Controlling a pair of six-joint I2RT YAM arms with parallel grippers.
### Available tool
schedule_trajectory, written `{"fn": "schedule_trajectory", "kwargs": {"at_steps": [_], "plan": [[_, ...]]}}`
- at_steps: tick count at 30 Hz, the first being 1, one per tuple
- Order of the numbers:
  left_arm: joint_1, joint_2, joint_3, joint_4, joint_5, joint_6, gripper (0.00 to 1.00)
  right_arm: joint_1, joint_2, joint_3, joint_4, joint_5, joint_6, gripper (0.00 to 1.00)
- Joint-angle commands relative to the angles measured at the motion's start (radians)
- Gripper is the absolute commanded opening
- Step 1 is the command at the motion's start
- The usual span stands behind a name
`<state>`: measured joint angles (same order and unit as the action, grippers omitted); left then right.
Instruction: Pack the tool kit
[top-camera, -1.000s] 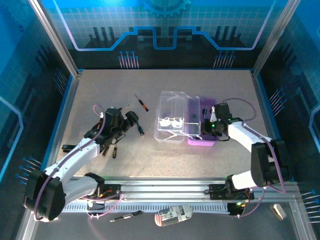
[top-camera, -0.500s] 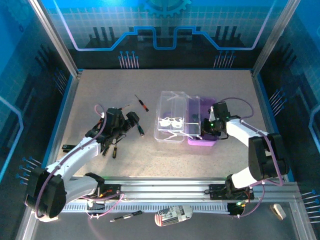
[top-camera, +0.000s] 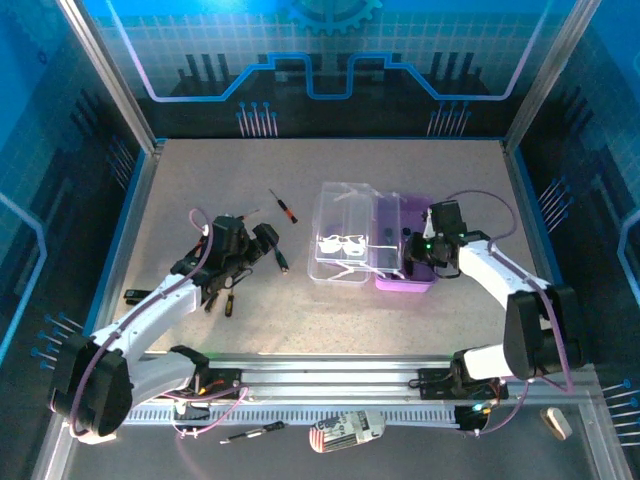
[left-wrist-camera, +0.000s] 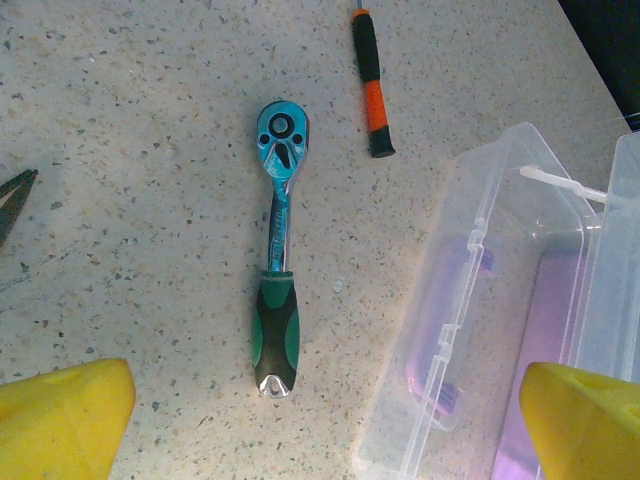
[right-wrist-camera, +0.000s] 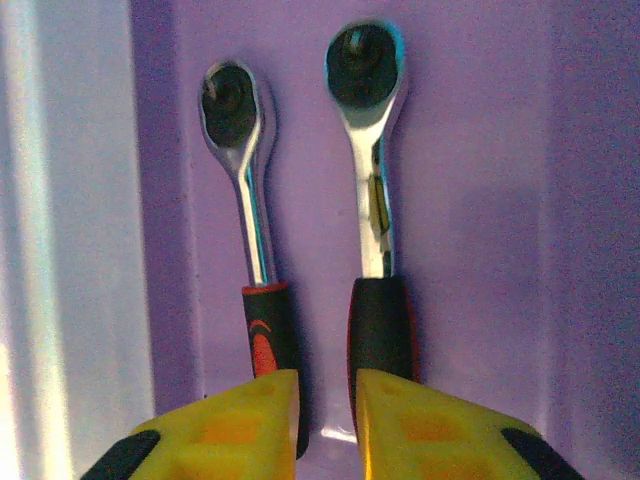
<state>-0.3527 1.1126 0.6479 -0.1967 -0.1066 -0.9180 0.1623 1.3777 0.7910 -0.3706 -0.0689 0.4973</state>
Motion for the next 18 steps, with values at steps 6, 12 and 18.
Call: {"fn": "schedule_trajectory", "kwargs": {"at_steps": [6,12,18], "plan": [[0.008,0.004,0.037,-0.001,0.024,0.010,0.99,-0.010,-0.109,0.028,-0.046,0.055,0.013,0.25],[0.005,0.077,0.076,-0.038,0.080,0.088,0.96,-0.010,-0.203,0.019,-0.036,0.017,0.018,0.26],[-0.031,0.187,0.128,-0.089,0.060,0.126,0.92,-0.009,-0.275,-0.009,-0.001,-0.008,0.030,0.29]]}}
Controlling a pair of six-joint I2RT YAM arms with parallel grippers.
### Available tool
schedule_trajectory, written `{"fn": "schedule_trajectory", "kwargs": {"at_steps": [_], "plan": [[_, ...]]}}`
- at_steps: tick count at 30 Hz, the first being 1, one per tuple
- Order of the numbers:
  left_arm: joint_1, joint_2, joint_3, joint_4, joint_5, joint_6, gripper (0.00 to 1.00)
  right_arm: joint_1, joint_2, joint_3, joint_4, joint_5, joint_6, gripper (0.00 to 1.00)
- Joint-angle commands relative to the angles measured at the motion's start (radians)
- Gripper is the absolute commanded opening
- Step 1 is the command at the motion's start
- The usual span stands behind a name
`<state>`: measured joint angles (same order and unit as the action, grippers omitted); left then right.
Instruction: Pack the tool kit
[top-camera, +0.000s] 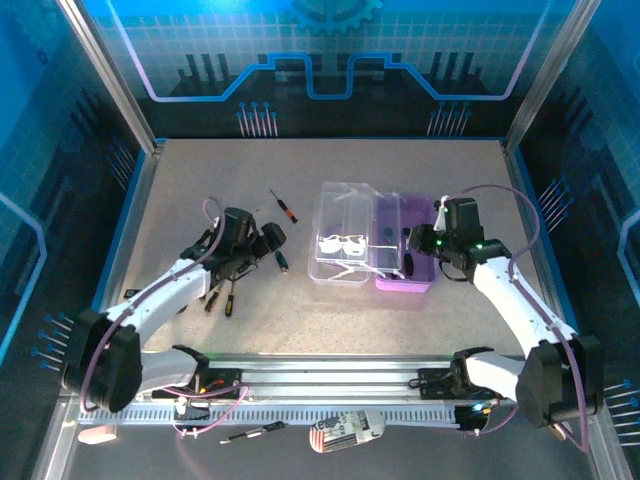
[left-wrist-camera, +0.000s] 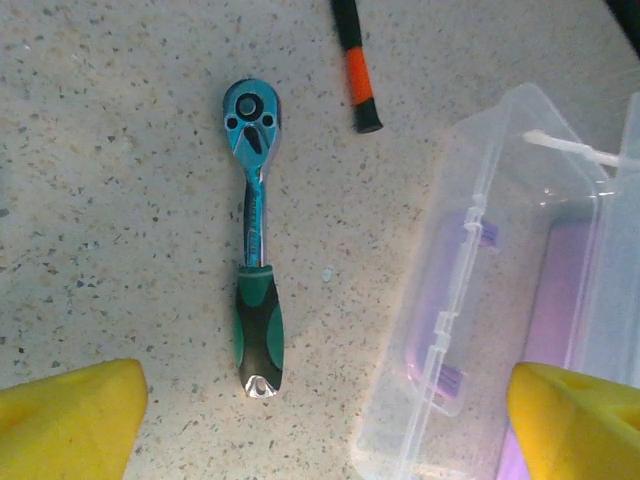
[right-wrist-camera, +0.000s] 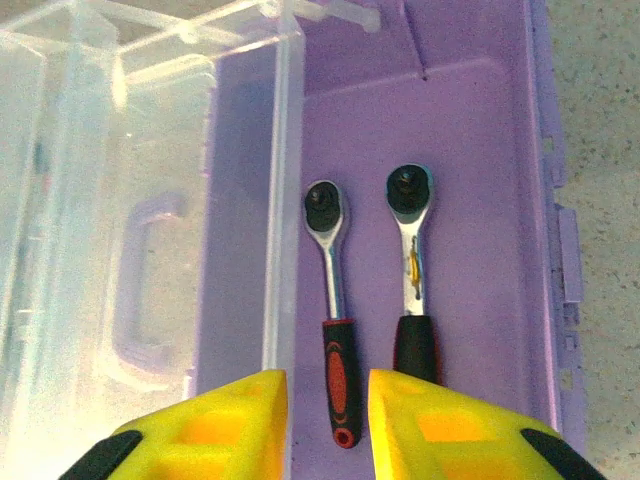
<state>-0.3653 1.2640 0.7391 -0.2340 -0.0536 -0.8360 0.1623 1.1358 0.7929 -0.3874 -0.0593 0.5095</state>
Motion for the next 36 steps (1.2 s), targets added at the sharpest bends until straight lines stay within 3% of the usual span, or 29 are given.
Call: {"fn": "schedule_trajectory", "kwargs": {"at_steps": [1,8,12,20,29,34,36], "plan": [[-0.024,0.046,0.042,-0.057,-0.008,0.047,0.92,-0.008,-0.040,-0.016,0.020,-0.017,0.020,0.29],[-0.032,0.155,0.115,-0.088,-0.061,0.120,0.91,-0.005,-0.053,-0.024,0.025,-0.026,0.026,0.29],[-0.016,0.278,0.249,-0.170,-0.099,0.207,0.91,-0.004,-0.044,-0.031,0.050,-0.046,0.041,0.29],[-0.006,0.478,0.401,-0.220,-0.125,0.242,0.83,0.010,-0.051,-0.036,0.061,-0.053,0.060,0.29],[0.023,0.564,0.437,-0.222,-0.145,0.259,0.66,0.025,-0.050,-0.046,0.074,-0.056,0.064,0.30],[0.037,0.640,0.486,-0.234,-0.120,0.279,0.48,0.026,-0.058,-0.051,0.075,-0.050,0.064,0.30],[0.039,0.660,0.497,-0.234,-0.118,0.288,0.46,0.026,-0.060,-0.053,0.073,-0.051,0.066,0.30]]}}
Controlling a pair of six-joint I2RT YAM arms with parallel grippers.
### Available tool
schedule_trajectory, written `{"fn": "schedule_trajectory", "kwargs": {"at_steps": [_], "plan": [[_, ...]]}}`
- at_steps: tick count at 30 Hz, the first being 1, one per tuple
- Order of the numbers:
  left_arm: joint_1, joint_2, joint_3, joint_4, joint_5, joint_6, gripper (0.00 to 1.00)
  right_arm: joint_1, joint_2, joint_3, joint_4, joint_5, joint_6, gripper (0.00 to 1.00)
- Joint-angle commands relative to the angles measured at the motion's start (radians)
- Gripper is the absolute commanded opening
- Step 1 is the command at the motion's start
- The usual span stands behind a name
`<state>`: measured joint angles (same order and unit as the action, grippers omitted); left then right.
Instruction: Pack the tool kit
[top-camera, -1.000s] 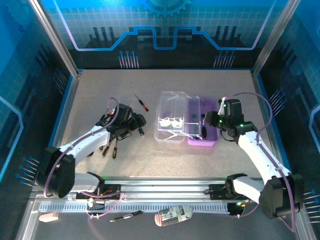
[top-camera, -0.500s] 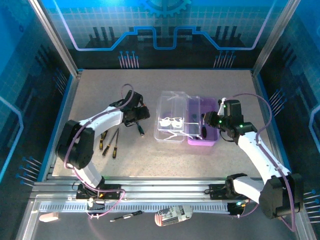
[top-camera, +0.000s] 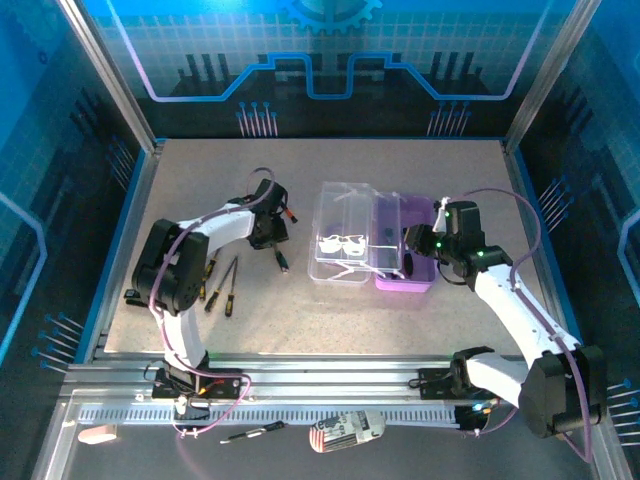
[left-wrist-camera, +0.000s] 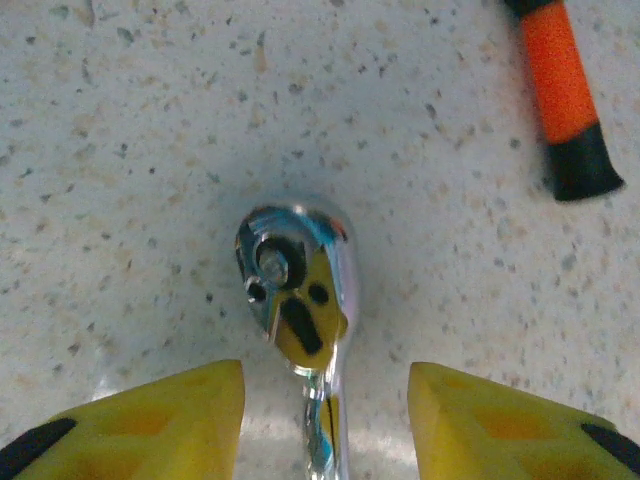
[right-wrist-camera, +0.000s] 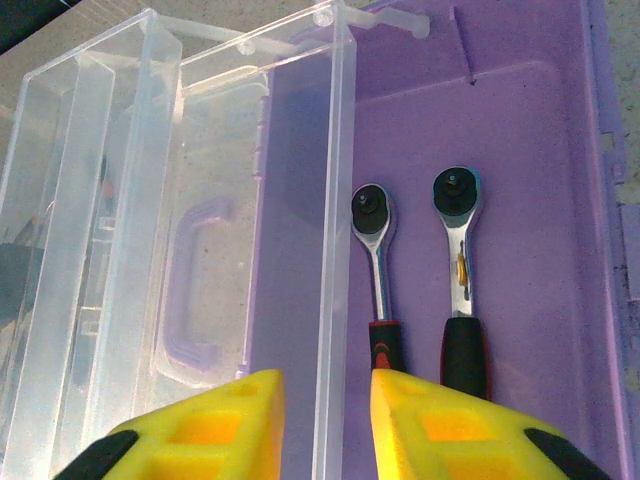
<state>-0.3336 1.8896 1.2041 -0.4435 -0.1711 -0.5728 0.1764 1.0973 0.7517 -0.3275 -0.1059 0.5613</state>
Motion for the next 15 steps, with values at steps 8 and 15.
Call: {"fn": "schedule_trajectory", "kwargs": {"at_steps": [8,15], "plan": [[0.015,0.081,0.054,-0.042,-0.008,0.045,0.40,0.016,-0.043,-0.020,0.001,0.001,0.011,0.29],[0.016,0.088,0.044,-0.032,0.008,0.057,0.22,0.017,-0.058,-0.018,-0.019,0.011,0.002,0.29]]}}
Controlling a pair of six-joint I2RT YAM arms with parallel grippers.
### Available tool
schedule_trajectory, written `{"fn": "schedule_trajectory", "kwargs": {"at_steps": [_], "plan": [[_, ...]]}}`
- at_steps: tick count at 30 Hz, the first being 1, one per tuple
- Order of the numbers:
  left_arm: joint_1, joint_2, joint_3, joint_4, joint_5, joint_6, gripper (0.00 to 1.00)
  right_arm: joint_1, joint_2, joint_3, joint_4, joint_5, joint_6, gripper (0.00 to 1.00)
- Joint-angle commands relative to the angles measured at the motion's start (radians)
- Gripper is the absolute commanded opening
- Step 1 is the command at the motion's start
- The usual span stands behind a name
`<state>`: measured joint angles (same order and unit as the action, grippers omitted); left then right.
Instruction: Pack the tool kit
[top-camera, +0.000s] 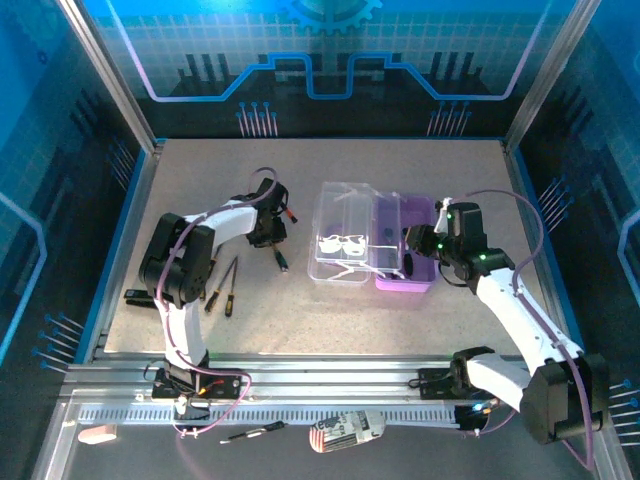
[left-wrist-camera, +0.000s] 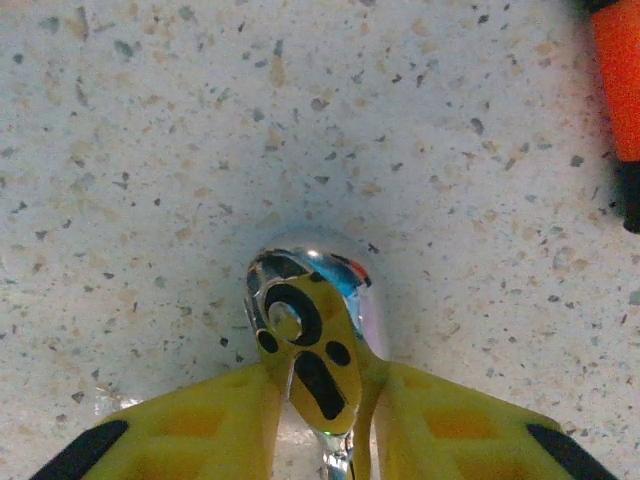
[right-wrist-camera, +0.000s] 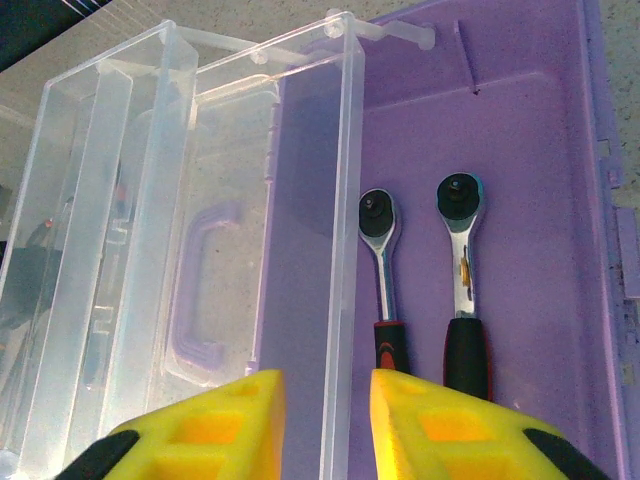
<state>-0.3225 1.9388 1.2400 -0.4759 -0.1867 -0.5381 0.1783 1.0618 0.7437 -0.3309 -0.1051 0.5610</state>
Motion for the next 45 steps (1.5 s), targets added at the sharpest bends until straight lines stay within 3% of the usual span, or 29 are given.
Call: {"fn": "schedule_trajectory", "kwargs": {"at_steps": [1,3,6,26,45], "plan": [[0.005,0.036,0.003,0.003,0.027,0.025,0.20,0.015,-0.026,-0.008,-0.018,0.010,0.002,0.29],[0.005,0.027,-0.007,0.009,0.025,0.029,0.12,0.014,-0.031,0.000,-0.025,0.010,0.000,0.29],[0.005,0.008,-0.027,0.022,0.035,0.037,0.09,0.014,-0.036,0.009,-0.030,0.006,-0.001,0.30],[0.005,-0.197,-0.210,0.118,0.148,0.033,0.05,0.051,-0.053,0.049,-0.033,-0.015,0.014,0.30],[0.004,-0.391,-0.261,0.134,0.249,-0.011,0.03,0.263,0.010,0.084,0.028,-0.014,0.011,0.33]]}}
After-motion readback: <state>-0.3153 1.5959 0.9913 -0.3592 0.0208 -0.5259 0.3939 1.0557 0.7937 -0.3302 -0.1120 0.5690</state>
